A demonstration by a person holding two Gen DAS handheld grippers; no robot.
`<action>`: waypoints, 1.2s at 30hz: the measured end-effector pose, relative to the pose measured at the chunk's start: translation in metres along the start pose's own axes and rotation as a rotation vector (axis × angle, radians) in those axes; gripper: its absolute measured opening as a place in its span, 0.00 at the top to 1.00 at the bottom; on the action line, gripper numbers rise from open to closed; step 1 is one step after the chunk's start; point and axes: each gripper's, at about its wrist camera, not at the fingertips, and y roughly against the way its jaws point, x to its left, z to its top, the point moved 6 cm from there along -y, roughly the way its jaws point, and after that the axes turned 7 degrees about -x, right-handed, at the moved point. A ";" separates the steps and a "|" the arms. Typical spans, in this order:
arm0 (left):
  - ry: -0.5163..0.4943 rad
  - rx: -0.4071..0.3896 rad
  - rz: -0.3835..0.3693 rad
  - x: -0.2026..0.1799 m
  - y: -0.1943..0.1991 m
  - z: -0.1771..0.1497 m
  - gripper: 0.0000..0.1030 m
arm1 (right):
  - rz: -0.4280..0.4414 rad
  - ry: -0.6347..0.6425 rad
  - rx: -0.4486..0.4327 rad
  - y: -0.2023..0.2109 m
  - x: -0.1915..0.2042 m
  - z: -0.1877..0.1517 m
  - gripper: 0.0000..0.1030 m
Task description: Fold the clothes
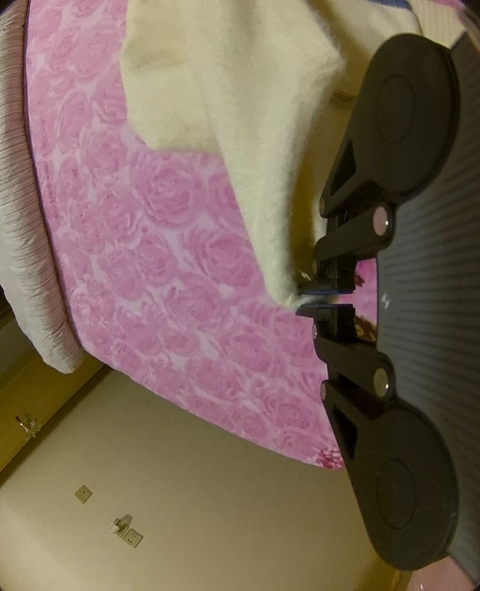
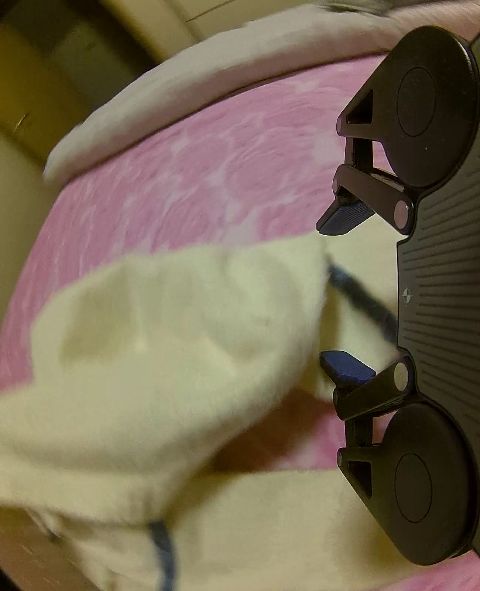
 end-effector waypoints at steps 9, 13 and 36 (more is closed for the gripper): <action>0.026 -0.061 -0.068 0.012 0.002 0.022 0.96 | -0.077 -0.202 -0.038 0.017 -0.034 0.026 0.94; -0.005 -0.171 -0.088 0.020 0.027 0.068 0.96 | -0.273 -0.395 -0.112 0.084 -0.095 0.040 0.96; 0.000 -0.787 -0.350 0.051 0.220 0.207 0.96 | -1.082 -0.458 -0.303 0.436 -0.144 0.108 0.99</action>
